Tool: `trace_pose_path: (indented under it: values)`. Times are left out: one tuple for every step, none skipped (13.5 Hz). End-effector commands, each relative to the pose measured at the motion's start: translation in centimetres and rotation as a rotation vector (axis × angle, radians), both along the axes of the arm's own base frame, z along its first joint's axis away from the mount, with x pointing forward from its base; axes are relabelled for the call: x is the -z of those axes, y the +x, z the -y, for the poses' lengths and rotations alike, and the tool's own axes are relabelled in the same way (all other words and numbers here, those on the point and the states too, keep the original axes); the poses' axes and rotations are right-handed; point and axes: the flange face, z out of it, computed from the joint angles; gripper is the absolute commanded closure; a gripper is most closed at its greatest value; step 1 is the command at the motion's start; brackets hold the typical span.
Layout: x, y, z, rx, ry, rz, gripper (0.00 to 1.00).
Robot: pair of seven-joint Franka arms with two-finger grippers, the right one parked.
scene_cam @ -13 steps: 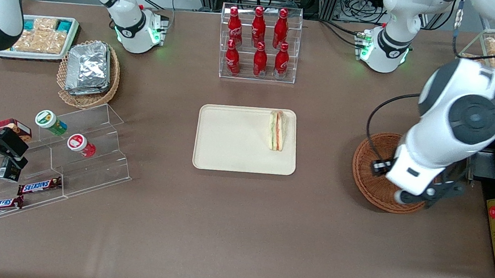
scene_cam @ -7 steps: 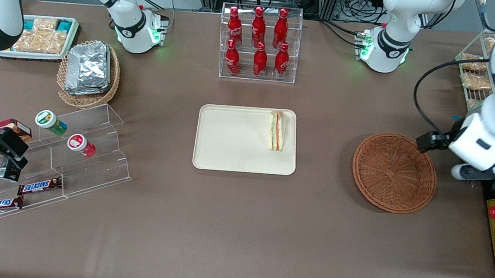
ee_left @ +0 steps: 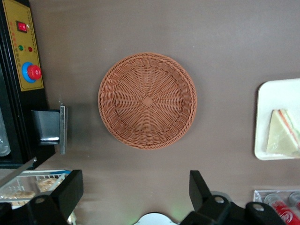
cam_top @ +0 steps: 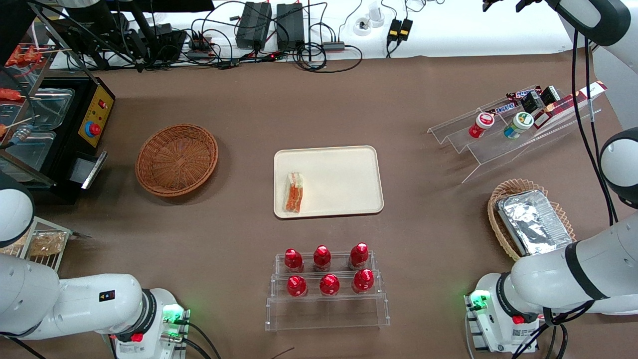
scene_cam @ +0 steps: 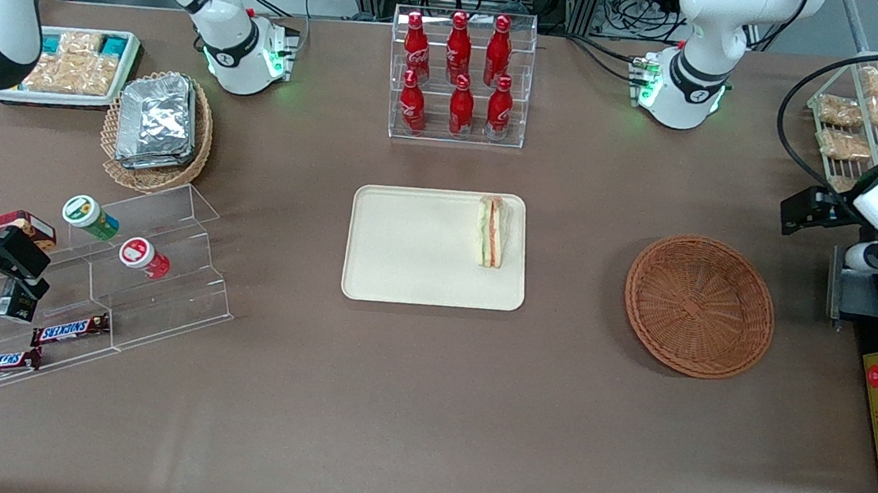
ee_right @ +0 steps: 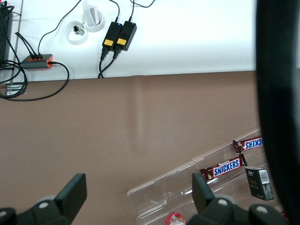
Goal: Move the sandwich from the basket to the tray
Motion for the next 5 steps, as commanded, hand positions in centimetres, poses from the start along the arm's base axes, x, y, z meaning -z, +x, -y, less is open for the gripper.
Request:
trace_pose_path:
  values:
    - [-0.21,-0.96,-0.34,0.051,-0.019,-0.016,0.0]
    - [-0.21,-1.01,-0.48,0.05,-0.02,-0.017,0.0]
    - [-0.36,-1.12,-0.42,0.05,-0.024,-0.016,0.0]
    - [-0.28,-1.14,-0.49,0.05,-0.026,-0.019,0.0]
    - [-0.21,-1.15,-0.49,0.048,-0.025,-0.021,0.0]
